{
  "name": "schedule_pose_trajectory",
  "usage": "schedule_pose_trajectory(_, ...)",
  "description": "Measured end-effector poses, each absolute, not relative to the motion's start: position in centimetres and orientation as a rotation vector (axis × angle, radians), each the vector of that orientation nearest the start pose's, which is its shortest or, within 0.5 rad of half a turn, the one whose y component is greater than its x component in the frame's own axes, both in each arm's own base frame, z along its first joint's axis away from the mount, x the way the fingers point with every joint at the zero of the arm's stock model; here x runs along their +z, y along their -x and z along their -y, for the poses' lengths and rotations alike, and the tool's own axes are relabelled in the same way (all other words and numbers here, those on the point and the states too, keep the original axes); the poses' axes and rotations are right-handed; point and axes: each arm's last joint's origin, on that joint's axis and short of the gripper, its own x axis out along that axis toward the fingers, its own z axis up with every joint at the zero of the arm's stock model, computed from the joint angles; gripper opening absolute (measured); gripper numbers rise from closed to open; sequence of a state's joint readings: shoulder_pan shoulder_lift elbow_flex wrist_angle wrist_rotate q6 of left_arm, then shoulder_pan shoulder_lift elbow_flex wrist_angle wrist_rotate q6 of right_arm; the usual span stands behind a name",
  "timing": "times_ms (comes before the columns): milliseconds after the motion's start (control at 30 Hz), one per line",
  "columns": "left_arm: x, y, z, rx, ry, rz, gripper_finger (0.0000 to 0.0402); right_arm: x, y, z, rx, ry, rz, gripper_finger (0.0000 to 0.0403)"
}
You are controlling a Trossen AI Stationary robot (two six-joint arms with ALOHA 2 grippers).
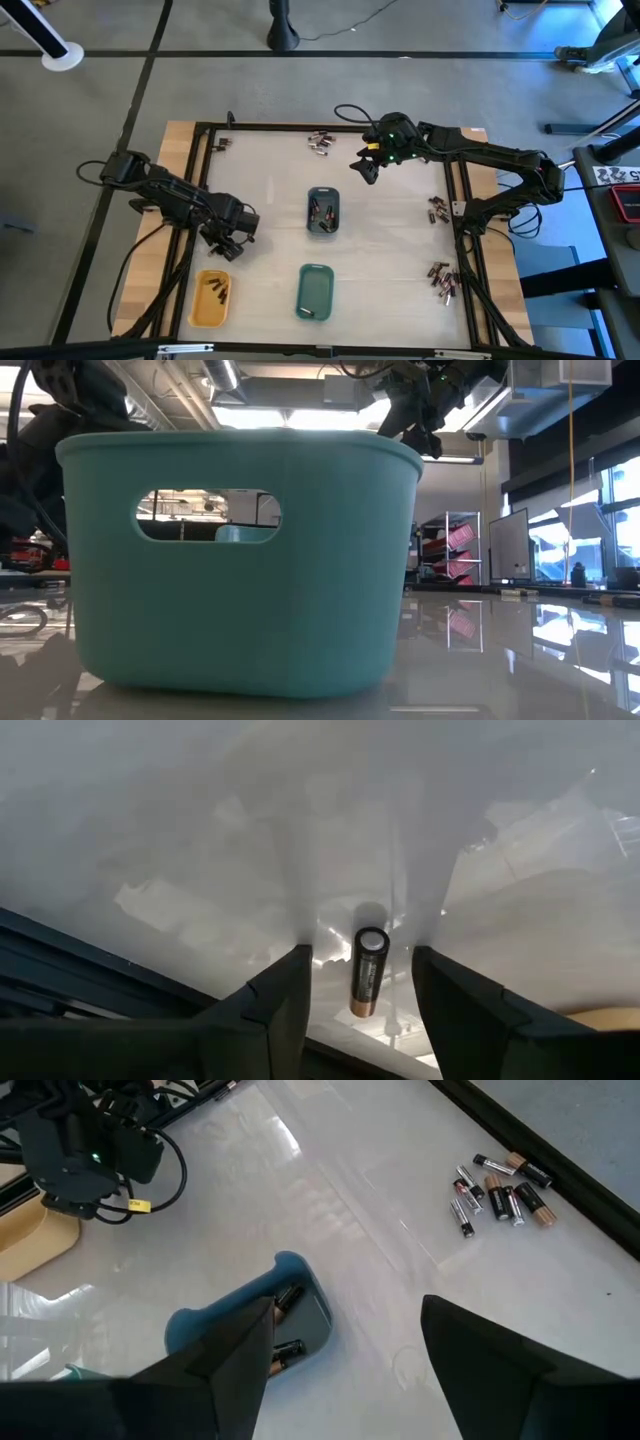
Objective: Sort batteries
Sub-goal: Put the small black battery into the yellow bin
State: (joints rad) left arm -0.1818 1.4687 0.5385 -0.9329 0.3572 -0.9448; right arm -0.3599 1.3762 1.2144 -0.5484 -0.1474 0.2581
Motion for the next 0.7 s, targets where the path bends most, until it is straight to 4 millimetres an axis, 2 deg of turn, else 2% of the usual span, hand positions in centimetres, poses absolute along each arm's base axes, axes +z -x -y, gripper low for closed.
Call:
schedule_pose_trajectory(133, 11.27, -15.68, 3.94, 0.520, 0.788, -1.929, 0.0156, 31.95, -27.62, 9.94, -0.294, -0.425, -0.660, 0.0254)
schedule_pose_trajectory(333, 11.19, -15.69, 3.94, 0.495, 0.784, -1.933, 0.0117, 31.96, -27.62, 9.98, -0.301, -0.422, -0.658, 0.0254)
schedule_pose_trajectory(700, 11.52, -16.01, 4.02, 0.425, 0.726, -1.945, 0.0013, 32.00, -27.66, 9.99, -0.301, -0.420, -0.653, 0.0254)
